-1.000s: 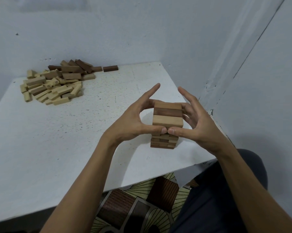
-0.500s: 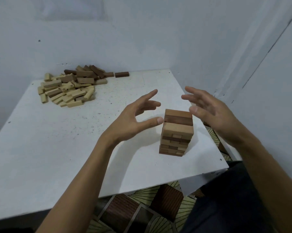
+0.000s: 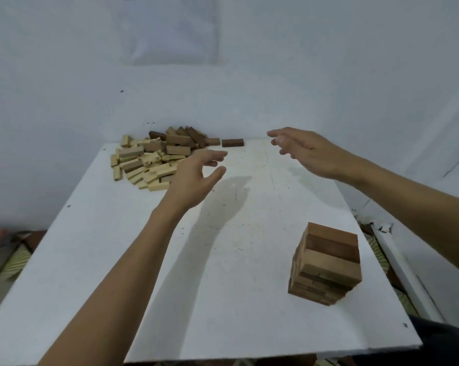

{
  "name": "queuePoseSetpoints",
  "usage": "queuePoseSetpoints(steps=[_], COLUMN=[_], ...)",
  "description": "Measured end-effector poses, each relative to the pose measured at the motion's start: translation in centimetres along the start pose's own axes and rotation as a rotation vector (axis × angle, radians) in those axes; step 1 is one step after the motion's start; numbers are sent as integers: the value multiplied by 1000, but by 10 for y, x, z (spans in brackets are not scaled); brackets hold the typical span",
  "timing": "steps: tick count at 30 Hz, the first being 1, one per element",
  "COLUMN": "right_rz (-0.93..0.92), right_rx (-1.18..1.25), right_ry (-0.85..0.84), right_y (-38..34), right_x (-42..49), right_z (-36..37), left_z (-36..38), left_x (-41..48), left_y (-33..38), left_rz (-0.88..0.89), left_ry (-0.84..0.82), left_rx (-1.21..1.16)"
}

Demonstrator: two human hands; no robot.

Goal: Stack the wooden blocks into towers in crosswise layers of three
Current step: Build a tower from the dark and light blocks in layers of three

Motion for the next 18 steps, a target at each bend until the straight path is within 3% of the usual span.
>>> queuePoseSetpoints(steps=[9,14,18], right_rz=[-121,-194,-216], right_rx=[-185,-438,-619], right_ry=[-149,-229,-233], right_y=[44,73,83], right_x=[118,167,189], right_z=[59,90,103], left_z=[4,16,25], left_x=[89,119,123], left_y=[-63,-90,-103], left_rz=[85,201,191], left_ry=[185,149,105], left_rx=[693,992,1091])
Point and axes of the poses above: each hand's wrist, its own x-axis towards the middle knuckle, its own z-axis out of the palm, y = z × x, the point moved 3 cm from there along x, towards the middle knuckle, and after that the axes turned 5 degrees about -z, right-handed, at the moved point
